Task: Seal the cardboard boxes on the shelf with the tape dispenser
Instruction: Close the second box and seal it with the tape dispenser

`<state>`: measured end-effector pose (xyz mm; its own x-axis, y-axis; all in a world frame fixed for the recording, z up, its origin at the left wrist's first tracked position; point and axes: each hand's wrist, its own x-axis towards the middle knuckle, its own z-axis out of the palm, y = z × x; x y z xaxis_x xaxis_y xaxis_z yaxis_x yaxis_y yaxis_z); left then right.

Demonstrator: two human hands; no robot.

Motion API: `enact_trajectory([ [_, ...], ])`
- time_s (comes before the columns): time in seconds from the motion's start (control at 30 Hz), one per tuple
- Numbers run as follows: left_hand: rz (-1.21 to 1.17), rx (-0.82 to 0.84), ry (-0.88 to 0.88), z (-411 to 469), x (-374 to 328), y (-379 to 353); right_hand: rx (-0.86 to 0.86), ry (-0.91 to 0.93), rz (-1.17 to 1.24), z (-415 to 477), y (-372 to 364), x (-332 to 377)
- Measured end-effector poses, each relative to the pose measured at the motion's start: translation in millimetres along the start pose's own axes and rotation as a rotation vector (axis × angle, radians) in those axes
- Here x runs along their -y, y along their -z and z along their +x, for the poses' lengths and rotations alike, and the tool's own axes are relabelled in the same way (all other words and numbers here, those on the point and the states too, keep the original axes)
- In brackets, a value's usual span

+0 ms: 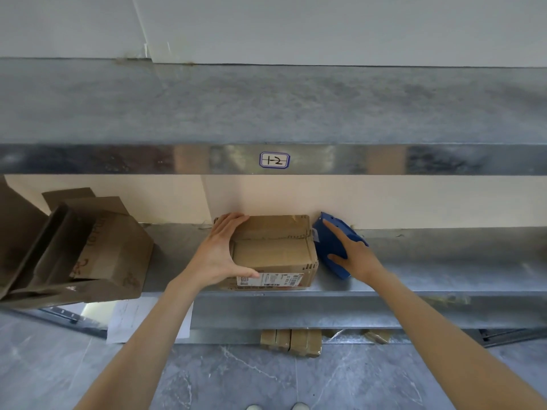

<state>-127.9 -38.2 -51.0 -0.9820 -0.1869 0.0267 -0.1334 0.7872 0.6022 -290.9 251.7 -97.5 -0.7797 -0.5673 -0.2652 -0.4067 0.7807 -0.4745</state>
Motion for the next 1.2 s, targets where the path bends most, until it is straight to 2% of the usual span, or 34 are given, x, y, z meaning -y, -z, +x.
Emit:
enact_trajectory([
  [0.13,-0.013,-0.013,0.019,0,-2,0,-0.017,-0.069,0.063,-7,4,3],
  [0.2,-0.024,-0.017,0.029,-1,-1,0,-0.068,-0.106,0.012,-11,9,6],
  [0.3,-0.024,-0.023,0.029,-2,-1,0,-0.308,-0.098,-0.078,-18,19,18],
  [0.4,-0.016,-0.03,0.025,-2,-2,-1,-0.443,-0.042,0.2,-20,25,41],
  [0.57,-0.021,-0.036,0.016,-4,-3,-1,-0.319,-0.011,0.442,-15,12,72],
  [0.67,-0.036,-0.041,0.016,-4,-2,-2,-0.32,-0.034,0.502,-14,3,80],
  [0.93,-0.071,-0.021,0.008,-3,2,-1,-0.434,-0.008,0.272,-11,-8,74],
  [1.2,-0.088,-0.048,-0.004,-3,1,-3,-0.466,-0.032,0.216,-4,-21,75],
])
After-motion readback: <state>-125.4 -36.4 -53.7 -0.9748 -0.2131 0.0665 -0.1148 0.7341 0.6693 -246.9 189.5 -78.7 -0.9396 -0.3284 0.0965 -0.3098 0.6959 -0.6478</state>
